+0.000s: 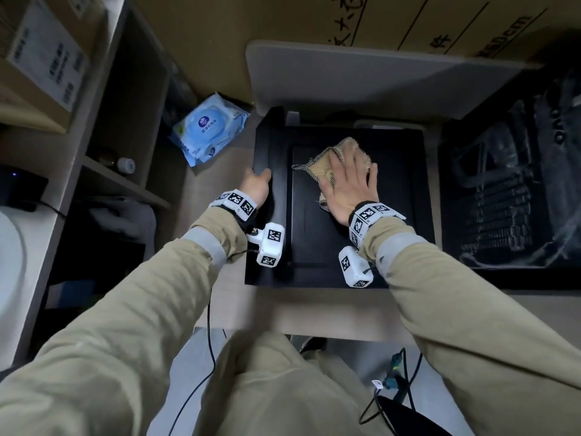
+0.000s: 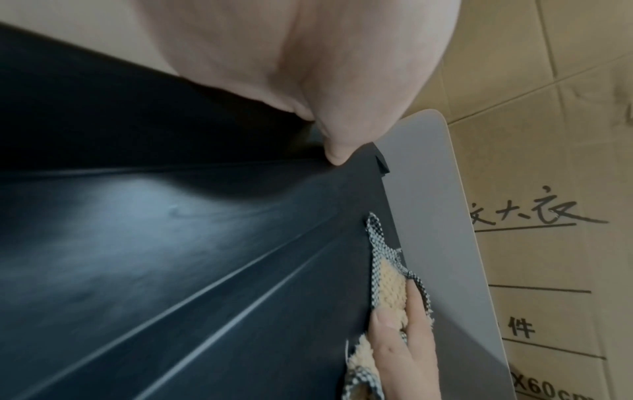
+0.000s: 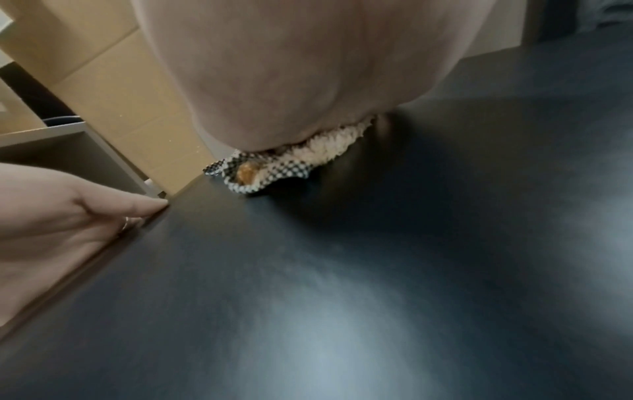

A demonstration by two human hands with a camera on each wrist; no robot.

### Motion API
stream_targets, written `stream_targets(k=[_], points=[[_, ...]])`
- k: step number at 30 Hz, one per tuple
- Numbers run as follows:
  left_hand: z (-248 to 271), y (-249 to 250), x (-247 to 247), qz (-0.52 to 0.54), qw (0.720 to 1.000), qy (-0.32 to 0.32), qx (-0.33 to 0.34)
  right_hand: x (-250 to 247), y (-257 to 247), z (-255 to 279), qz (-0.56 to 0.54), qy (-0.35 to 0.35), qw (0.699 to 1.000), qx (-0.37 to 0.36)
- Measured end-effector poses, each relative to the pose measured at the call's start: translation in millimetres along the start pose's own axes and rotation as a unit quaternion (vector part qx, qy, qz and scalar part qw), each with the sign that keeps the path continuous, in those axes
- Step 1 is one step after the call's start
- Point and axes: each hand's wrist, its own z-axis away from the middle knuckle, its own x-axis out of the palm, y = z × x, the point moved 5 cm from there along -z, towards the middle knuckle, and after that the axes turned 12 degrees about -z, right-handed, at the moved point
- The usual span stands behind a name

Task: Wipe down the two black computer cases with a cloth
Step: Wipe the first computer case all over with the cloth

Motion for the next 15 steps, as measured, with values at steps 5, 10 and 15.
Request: stream_targets(k=[5,10,15], points=[[26.2,-35.2,8.2,0.004,1.0,-0.005,0.004,21.7,1.6,47.7,0.013,-0.002,1.0,-0.009],[55.9,-69.3,15.5,0.008,1.0,0.015,0.025,47.1,-8.6,97.5,0.015,-0.014,0.999,-0.037],[84.6,-87.2,22.3,0.01,0.999,0.029,0.016,60.0,-5.9,128.5,0.021,-0.015,0.998,-0.052]])
